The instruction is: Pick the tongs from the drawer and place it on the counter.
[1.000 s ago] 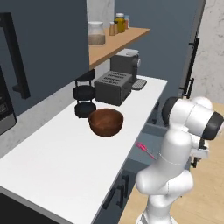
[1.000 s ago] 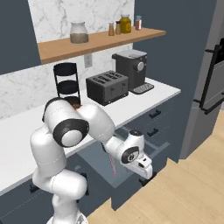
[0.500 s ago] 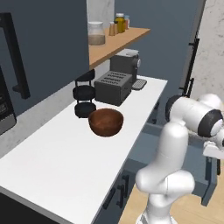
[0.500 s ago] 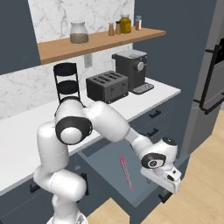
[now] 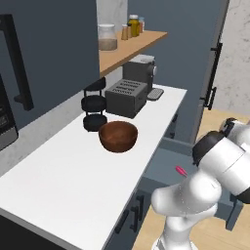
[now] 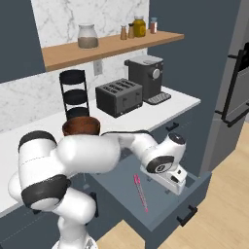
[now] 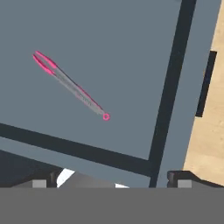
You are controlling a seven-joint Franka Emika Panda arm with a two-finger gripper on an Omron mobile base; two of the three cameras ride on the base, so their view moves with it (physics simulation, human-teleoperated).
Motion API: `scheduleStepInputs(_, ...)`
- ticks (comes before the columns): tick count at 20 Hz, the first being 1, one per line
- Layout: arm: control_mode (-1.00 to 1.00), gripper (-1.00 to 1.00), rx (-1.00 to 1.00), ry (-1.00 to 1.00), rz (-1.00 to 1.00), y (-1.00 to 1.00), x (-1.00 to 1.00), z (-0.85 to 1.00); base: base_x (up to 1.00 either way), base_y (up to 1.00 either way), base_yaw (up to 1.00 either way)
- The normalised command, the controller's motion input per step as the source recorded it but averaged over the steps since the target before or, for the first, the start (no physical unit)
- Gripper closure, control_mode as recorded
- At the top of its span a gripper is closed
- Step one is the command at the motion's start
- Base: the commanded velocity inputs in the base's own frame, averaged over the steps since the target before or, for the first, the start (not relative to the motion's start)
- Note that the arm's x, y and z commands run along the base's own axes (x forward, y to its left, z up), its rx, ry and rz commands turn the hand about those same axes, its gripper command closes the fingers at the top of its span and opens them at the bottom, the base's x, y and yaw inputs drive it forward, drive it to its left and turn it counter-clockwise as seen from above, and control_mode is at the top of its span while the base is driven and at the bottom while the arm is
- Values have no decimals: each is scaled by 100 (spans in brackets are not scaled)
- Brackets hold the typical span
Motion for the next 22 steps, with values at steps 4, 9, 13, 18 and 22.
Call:
scheduleStepInputs(4, -100, -100, -17, 25, 8, 85, 44, 3, 0, 0, 0)
scheduleStepInputs(9, -100, -100, -5, 19, 20, -5, 33, -40, 0, 0, 0)
scheduleStepInputs(13, -100, -100, 15, 12, 19, -16, 52, -31, 0, 0, 0)
scheduleStepInputs(18, -100, -100, 36, -8, 12, -17, 27, -11, 0, 0, 0)
scheduleStepInputs(22, -100, -100, 20, -7, 0, 14, 21, -19, 0, 0, 0)
